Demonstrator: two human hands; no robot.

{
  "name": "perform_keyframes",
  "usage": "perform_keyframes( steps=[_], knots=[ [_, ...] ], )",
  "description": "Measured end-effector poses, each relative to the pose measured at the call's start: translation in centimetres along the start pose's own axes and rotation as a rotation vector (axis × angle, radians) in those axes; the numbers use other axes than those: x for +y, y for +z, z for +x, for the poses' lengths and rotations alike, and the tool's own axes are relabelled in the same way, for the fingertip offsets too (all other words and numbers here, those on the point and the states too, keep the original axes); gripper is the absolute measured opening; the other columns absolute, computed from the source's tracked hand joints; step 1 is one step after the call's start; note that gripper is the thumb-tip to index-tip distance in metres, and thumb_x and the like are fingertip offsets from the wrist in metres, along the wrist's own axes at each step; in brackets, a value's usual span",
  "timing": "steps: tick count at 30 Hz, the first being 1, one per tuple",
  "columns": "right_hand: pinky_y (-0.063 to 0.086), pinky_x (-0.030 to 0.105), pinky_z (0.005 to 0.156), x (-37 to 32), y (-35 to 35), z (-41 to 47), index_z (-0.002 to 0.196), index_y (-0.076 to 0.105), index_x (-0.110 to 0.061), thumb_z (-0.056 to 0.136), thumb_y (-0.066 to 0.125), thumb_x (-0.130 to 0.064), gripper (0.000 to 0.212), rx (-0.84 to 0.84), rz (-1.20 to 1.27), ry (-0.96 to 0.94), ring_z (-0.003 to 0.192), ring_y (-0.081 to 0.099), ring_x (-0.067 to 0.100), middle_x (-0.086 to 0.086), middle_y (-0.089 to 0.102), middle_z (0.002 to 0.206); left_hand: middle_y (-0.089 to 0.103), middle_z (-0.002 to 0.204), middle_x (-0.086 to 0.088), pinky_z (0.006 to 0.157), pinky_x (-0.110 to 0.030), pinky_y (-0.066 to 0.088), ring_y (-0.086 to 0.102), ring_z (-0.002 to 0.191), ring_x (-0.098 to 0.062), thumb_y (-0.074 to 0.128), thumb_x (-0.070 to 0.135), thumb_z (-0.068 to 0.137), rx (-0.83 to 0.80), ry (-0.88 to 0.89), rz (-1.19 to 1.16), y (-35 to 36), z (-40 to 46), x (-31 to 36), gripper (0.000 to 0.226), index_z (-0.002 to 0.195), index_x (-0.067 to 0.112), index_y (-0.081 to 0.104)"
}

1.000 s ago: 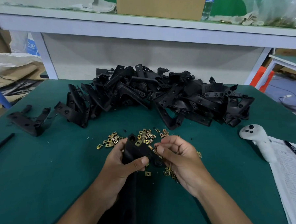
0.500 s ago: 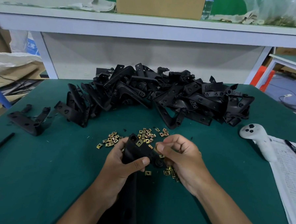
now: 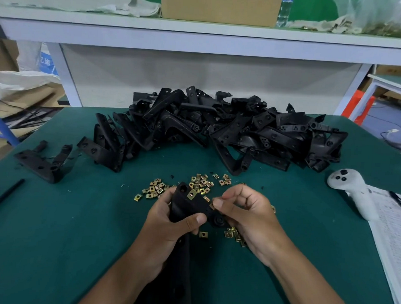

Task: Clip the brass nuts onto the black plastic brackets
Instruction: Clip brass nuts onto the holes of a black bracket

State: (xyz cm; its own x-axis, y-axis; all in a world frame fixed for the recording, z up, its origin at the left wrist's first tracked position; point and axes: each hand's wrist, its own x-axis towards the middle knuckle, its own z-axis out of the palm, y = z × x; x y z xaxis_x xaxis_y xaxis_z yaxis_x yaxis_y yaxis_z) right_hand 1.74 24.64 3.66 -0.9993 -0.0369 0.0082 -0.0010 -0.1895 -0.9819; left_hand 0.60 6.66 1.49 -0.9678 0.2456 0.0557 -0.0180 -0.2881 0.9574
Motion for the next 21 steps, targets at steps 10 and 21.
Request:
perform_keyframes(
  steps=[10, 21],
  knots=[
    [0.047, 0.019, 0.056, -0.2, -0.6, 0.0, 0.074, 0.07, -0.026, 0.074, 0.087, -0.018, 0.019, -0.03, -0.068, -0.047, 0.061, 0.058, 0.01, 0.003, 0.068, 0.071, 0.063, 0.078, -0.004, 0.059, -0.023, 0.048, 0.051, 0.061, -0.015, 0.084, 0.015, 0.075, -0.104, -0.035, 0.017, -0.4, -0.1, -0.3, 0.041, 0.105, 0.007, 0.055],
    [0.049, 0.02, 0.055, -1.1, -0.8, -0.3, 0.07, 0.074, -0.024, 0.064, 0.087, -0.02, 0.015, -0.064, -0.115, 0.093, 0.062, 0.065, 0.012, 0.004, 0.07, 0.069, 0.061, 0.079, -0.007, 0.059, -0.024, 0.047, 0.05, 0.061, -0.016, 0.088, 0.025, 0.071, -0.157, -0.114, 0.045, -0.9, -0.2, -0.4, 0.054, 0.11, 0.006, 0.055]
  ],
)
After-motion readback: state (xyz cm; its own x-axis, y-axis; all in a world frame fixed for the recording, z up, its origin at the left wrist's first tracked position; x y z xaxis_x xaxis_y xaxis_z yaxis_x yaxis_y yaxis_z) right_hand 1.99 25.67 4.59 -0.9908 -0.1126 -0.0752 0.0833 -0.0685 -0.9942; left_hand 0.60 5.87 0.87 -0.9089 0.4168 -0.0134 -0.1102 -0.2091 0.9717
